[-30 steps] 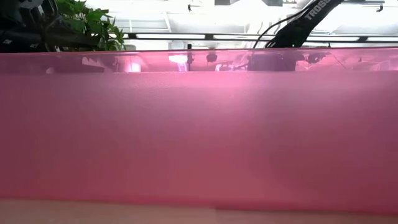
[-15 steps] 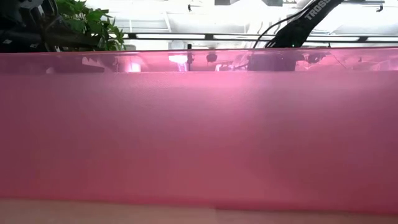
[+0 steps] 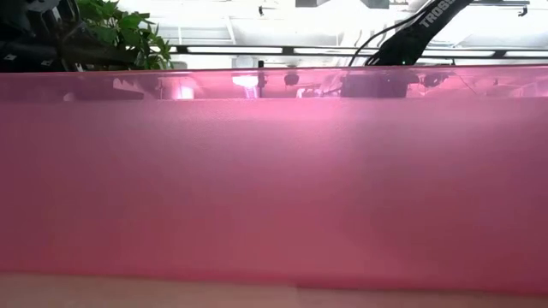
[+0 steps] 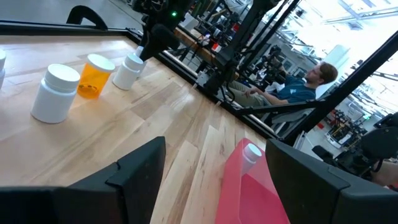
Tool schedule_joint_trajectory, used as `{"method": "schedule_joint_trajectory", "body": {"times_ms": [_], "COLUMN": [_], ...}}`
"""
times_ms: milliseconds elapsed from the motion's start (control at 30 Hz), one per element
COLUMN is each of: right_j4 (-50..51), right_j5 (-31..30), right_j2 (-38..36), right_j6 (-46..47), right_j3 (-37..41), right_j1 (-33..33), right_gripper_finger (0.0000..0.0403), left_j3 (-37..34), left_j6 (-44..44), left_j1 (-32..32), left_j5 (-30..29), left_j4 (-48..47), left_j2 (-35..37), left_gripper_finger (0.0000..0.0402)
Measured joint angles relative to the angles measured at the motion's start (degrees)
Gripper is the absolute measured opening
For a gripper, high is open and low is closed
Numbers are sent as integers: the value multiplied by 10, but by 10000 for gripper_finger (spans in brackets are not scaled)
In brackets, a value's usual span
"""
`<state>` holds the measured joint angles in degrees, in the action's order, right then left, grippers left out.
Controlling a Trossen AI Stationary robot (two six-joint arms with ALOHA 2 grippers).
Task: Pick and place pill bottles into a basket
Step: Put the white pill bottle into the red bin
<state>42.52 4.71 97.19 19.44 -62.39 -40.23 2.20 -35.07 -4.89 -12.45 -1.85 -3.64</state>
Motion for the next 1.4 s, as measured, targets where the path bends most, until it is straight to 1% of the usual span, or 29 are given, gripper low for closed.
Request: {"method": "schedule_joint_trajectory", "body": {"times_ms": [133, 200, 467, 600, 800, 967, 1100, 1200, 1400], "right_j4": [0, -2, -2, 0, 40, 88, 139, 185, 272], "right_j5": [-3, -3, -1, -1, 2, -17, -29, -30, -61], "right_j2": [-2, -3, -2, -2, 1, 1, 0, 0, 0], "right_j6": [0, 0, 3, 12, 14, 13, 11, 9, -2], "right_j3": [-1, -1, -1, -1, -21, -60, -106, -147, -250], "right_j1": [0, -1, 0, 0, 2, 2, 2, 5, 32], "right_gripper_finger": [161, 150, 157, 149, 149, 149, 149, 149, 149], "left_j3": [0, 0, 0, 0, 0, 0, 0, 0, 0], "left_j6": [0, 0, 0, 0, 0, 0, 0, 0, 0], "left_j1": [0, 0, 0, 0, 0, 0, 0, 0, 0], "left_j5": [0, 0, 0, 0, 0, 0, 0, 0, 0], "left_j4": [0, 0, 0, 0, 0, 0, 0, 0, 0], "left_j2": [0, 0, 0, 0, 0, 0, 0, 0, 0], "left_gripper_finger": [310, 310, 310, 310, 310, 310, 310, 310, 310]}}
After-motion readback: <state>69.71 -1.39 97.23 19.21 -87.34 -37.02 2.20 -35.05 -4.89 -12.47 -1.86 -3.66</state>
